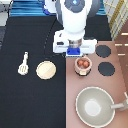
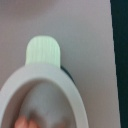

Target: Take the lid off the pot, put the pot on the plate, and use the tool to push the pot to the front of the table.

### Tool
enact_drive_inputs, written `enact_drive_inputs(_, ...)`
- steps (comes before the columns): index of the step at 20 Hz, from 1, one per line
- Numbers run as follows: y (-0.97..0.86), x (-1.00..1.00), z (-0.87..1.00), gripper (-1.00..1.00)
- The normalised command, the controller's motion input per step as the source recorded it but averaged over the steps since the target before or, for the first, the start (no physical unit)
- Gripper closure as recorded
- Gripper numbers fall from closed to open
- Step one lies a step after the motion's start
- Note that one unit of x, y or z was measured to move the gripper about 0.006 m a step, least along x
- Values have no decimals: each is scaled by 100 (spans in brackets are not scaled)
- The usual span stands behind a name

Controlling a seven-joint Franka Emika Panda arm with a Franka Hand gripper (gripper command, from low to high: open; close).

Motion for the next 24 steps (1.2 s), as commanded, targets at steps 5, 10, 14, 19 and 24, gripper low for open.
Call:
enact_drive_inputs(5,0,35,-38,-100)
enact_drive_inputs(10,0,9,-36,-100)
enact_drive_inputs(14,0,-8,-34,-100)
enact_drive_inputs(19,0,-13,-29,-100)
enact_drive_inputs(24,0,-9,-11,100)
